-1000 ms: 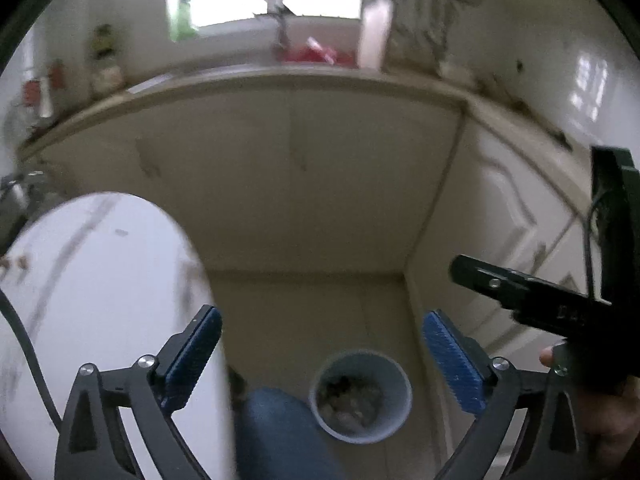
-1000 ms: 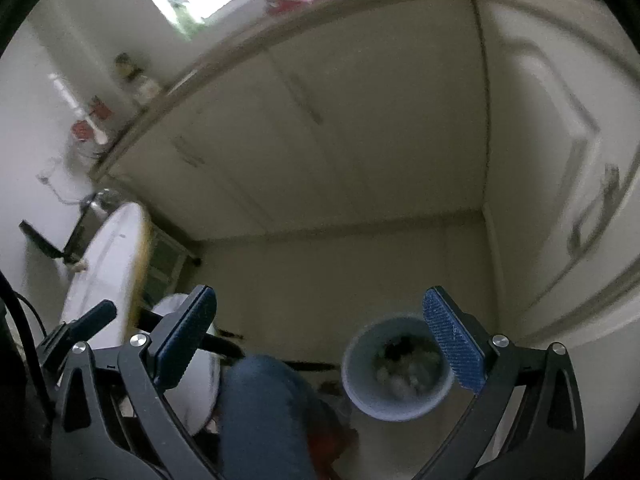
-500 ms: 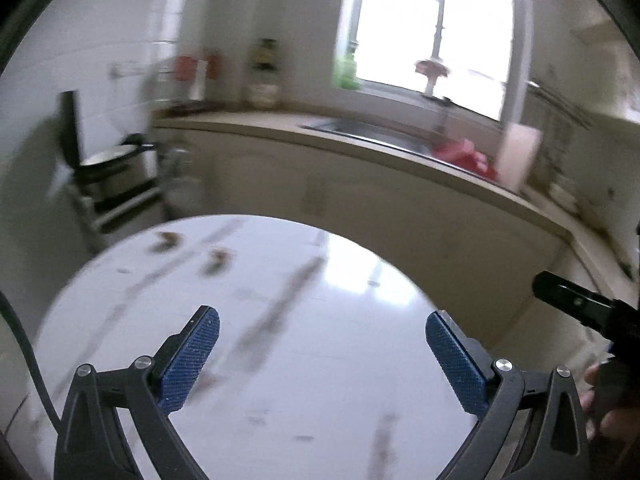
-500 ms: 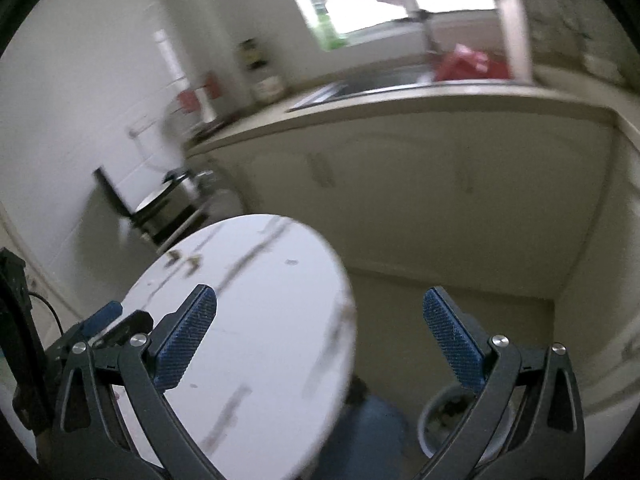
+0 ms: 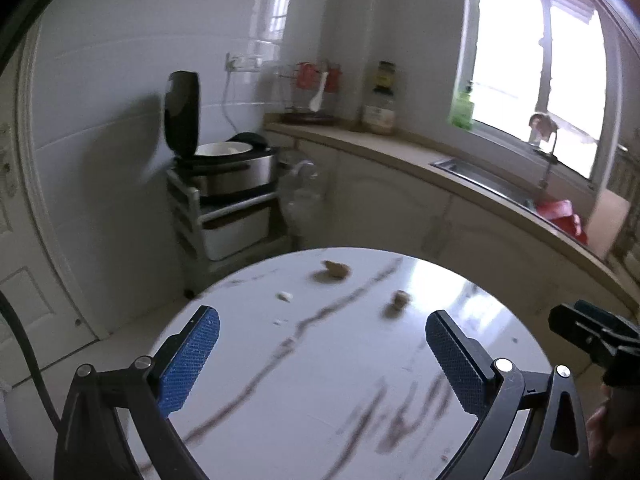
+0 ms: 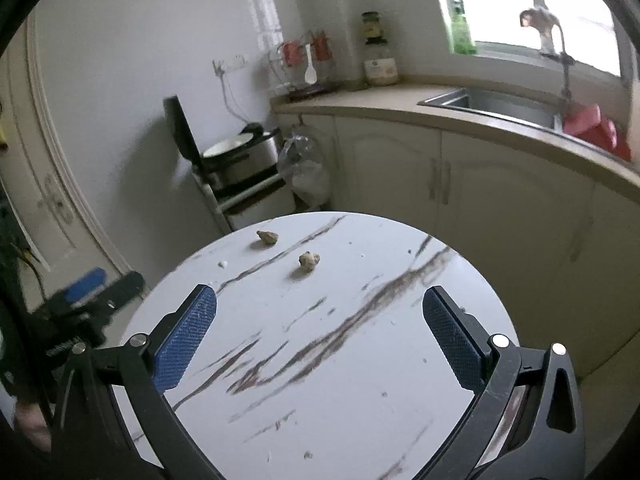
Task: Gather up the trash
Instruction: 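Move both tools back to the table, then grasp a small ginger lump with the right tool while the left grasps another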
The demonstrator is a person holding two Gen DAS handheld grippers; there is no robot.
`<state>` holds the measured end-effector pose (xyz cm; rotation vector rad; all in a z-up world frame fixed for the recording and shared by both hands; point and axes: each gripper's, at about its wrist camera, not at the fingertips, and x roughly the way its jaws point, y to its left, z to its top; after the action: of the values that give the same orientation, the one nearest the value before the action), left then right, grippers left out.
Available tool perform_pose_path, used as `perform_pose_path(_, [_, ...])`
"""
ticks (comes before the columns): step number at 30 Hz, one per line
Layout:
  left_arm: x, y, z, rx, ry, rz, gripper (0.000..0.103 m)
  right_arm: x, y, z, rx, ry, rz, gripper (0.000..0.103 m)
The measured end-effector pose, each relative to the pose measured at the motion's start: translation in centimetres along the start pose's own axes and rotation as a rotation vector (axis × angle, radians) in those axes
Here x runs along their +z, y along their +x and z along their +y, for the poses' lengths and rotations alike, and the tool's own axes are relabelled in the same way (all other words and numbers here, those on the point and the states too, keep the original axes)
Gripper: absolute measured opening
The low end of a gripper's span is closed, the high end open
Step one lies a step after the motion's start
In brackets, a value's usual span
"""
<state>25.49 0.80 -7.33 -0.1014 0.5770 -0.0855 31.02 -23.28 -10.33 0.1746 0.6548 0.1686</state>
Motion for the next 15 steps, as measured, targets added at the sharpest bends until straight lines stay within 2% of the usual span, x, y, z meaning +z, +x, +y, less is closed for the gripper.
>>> perform_pose_path(8, [3.1, 7.4, -0.5, 0.052, 0.017, 0.06, 0.102, 0.9, 7.5, 0.7, -0.025, -0.042, 0.116, 0.103])
perform_pose_path(15, [5.9, 16.0, -2.0, 0.064, 0.053, 0.156, 0.102, 1.0, 14.9, 0.8, -0.045, -0.062, 0.224, 0.101])
